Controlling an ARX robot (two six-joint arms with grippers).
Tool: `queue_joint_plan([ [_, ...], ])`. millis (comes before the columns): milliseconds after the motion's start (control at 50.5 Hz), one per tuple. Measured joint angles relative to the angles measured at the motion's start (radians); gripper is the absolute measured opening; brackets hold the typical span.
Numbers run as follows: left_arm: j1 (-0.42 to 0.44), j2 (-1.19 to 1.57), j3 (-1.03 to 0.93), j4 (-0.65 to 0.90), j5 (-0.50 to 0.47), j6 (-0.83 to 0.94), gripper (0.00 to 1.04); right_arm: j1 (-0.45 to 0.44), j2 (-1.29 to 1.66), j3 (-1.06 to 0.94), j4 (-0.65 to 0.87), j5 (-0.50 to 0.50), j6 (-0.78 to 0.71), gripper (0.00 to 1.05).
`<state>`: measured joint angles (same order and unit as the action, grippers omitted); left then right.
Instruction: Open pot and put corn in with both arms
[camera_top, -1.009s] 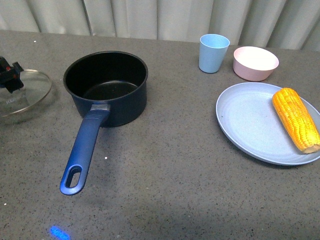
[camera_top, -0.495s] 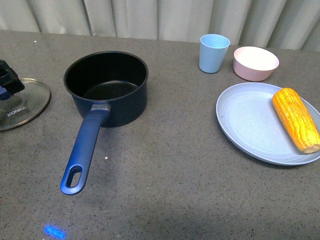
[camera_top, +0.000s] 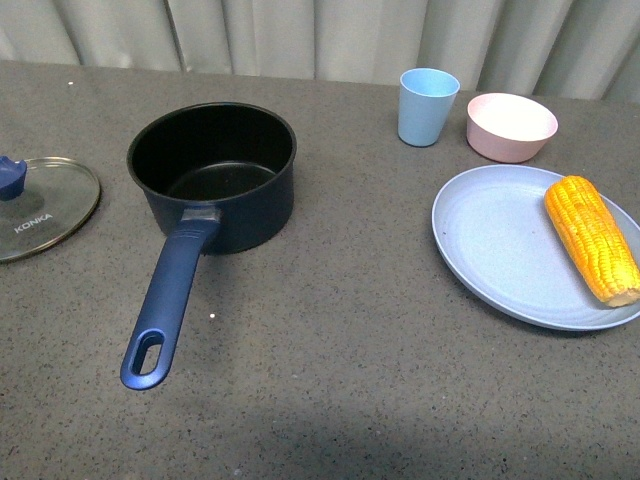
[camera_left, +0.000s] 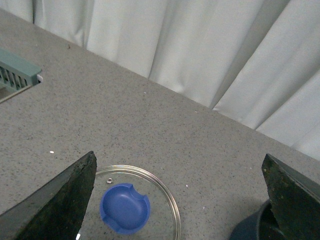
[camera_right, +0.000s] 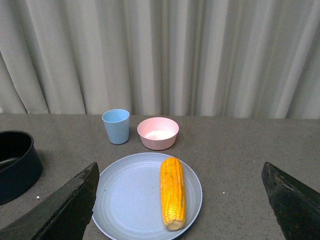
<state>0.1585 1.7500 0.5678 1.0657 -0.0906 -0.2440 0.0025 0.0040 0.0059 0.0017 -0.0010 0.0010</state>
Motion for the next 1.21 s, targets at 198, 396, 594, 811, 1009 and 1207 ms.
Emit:
queue_joint_plan([
  [198, -0.022, -0.224, -0.129, 0.032, 0.203, 0.146, 0.79, 0.000, 0.000, 0.000, 0.000, 0.000, 0.000, 0.95],
  [396, -0.061, -0.337, -0.326, 0.084, 0.183, 0.222, 0.36, 0.000, 0.000, 0.000, 0.000, 0.000, 0.000, 0.95],
  [594, -0.112, -0.530, -0.431, 0.005, 0.130, 0.233, 0.04, 0.000, 0.000, 0.000, 0.000, 0.000, 0.000, 0.95],
  [811, -0.157, -0.720, -0.498, -0.118, 0.090, 0.236, 0.04, 0.000, 0.000, 0.000, 0.000, 0.000, 0.000, 0.95],
  [1009, -0.157, -0.867, -0.531, -0.232, 0.091, 0.236, 0.04, 0.000, 0.000, 0.000, 0.000, 0.000, 0.000, 0.95],
  [1207, -0.157, -1.000, -0.547, -0.346, 0.091, 0.236, 0.04, 0.000, 0.000, 0.000, 0.000, 0.000, 0.000, 0.95],
])
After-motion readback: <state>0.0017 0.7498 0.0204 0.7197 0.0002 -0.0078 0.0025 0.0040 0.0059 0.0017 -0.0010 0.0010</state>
